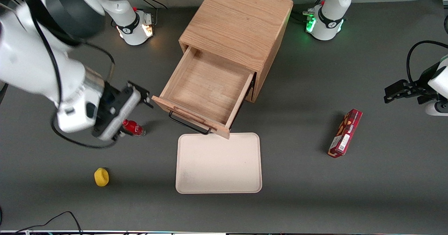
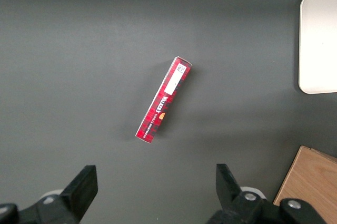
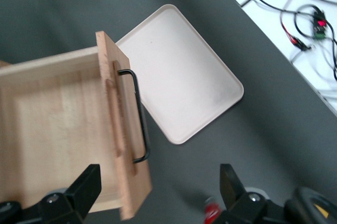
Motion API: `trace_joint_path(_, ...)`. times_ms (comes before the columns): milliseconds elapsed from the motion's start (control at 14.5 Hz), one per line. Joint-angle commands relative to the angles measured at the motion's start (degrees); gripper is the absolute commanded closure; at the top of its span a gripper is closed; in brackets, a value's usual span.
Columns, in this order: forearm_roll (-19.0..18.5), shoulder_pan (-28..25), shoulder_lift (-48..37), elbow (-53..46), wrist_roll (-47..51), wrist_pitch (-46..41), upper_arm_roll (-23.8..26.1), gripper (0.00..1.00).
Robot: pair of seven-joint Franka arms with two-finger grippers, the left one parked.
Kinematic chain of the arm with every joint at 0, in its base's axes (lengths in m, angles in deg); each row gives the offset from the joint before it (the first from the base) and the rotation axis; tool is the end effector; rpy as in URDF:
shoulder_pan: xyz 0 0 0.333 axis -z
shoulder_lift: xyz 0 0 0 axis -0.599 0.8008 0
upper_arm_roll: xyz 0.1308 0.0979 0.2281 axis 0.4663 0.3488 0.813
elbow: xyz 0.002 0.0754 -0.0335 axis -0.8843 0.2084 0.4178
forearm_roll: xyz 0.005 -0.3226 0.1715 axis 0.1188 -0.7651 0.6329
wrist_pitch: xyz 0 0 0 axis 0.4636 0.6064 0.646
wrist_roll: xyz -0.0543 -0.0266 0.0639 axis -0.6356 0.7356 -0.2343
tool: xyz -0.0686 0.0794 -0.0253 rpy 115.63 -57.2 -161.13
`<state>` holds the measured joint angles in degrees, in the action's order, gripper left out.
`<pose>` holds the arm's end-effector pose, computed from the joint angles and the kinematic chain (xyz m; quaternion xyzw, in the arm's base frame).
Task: Open upper drawer
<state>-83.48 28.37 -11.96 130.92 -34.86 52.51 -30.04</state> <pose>0.5862 0.2280 0.6019 -0.9117 -0.3891 -0.0808 0.1040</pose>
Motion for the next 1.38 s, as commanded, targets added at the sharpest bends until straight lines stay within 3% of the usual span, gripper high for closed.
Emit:
trace_joint_path(0,-0.2,1.1,-6.7,2.4,15.2,-6.8,-1.0,0.00)
trace_joint_path(138,-0.9,1.5,-10.9,2.7,22.1,-18.7,-2.6,0.00)
trace_joint_path(276,-0.9,1.2,-15.1,6.6,23.5,-23.3,-7.2,0.00)
trace_joint_path(414,-0.9,1.3,-22.0,19.7,28.8,-22.5,-12.8,0.00)
trace_joint_path(552,-4.2,1.1,-28.2,31.6,32.6,-16.9,-13.7,0.00)
trace_joint_path(690,-5.0,1.2,-32.7,40.1,40.0,-11.7,-14.1,0.00)
trace_joint_path(828,-5.4,1.4,-33.3,41.4,41.5,-10.4,-14.8,0.00)
trace_joint_path(1034,-5.2,1.4,-32.7,41.4,41.5,-9.2,-19.9,0.00)
trace_joint_path(1310,-5.6,1.3,-32.7,40.9,41.4,-9.1,-20.2,0.00)
